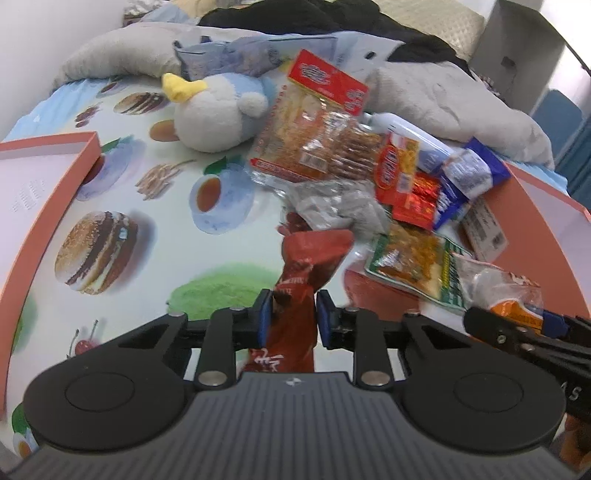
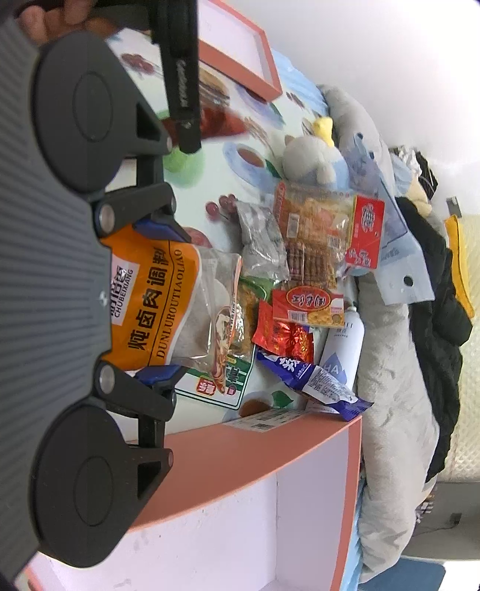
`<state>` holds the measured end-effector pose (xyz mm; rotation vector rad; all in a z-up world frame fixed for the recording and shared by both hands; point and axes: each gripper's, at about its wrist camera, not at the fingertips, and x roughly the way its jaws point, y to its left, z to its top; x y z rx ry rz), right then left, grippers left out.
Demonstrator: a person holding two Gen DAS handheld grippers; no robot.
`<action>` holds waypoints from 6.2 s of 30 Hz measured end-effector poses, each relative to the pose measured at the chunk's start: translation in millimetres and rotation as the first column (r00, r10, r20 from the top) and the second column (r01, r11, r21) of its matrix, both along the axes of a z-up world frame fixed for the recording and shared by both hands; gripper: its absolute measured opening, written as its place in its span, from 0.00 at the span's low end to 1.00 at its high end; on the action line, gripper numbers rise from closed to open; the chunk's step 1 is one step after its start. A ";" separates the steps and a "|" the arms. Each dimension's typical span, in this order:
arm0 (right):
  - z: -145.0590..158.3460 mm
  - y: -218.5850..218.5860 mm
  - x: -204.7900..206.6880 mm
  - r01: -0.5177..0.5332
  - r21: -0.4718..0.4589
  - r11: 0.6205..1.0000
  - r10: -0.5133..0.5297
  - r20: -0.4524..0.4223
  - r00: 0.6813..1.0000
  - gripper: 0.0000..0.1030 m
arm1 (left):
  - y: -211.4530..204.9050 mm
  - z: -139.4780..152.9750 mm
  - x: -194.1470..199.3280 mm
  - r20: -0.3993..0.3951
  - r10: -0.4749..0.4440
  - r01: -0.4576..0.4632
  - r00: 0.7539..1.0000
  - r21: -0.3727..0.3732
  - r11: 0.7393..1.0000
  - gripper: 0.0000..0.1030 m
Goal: Organize snacks
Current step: 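Close left gripper on red sausage while right gripper closes on orange-labelled bag, then carry both snacks into the pink box and open both grippers, then withdraw both grippers from the box back toward the snack pile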
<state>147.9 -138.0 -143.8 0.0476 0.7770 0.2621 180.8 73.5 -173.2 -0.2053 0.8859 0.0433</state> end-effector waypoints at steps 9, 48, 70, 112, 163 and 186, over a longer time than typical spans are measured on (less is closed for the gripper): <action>6.0 -13.7 -13.9 -0.001 0.013 1.000 0.001 0.002 1.000 0.64 | -18.7 11.0 -17.8 -0.003 -0.029 0.029 1.000 0.006 1.000 0.27; 147.6 -115.9 -2.4 0.051 0.049 0.997 -0.064 0.303 0.951 0.64 | -130.1 191.7 15.7 0.233 -0.218 0.242 0.948 -0.079 0.967 0.27; 79.9 -208.9 32.0 0.184 -0.063 0.981 -0.178 0.098 0.979 0.64 | -255.0 120.3 81.8 0.034 -0.388 0.389 0.921 -0.132 0.912 0.27; 93.2 -212.1 13.9 0.234 0.039 0.972 -0.237 0.143 0.961 1.00 | -208.3 156.2 41.4 0.175 -0.353 0.365 0.919 -0.040 0.930 0.62; 88.3 -54.1 -83.9 0.018 0.008 1.000 -0.019 0.171 0.985 1.00 | -52.9 122.3 -72.3 0.205 -0.205 0.218 0.957 -0.044 0.975 0.64; 43.3 -4.1 -67.2 -0.090 -0.051 0.995 0.093 0.058 0.994 0.83 | -4.0 55.2 -38.0 0.114 -0.176 0.184 0.978 -0.072 0.980 0.66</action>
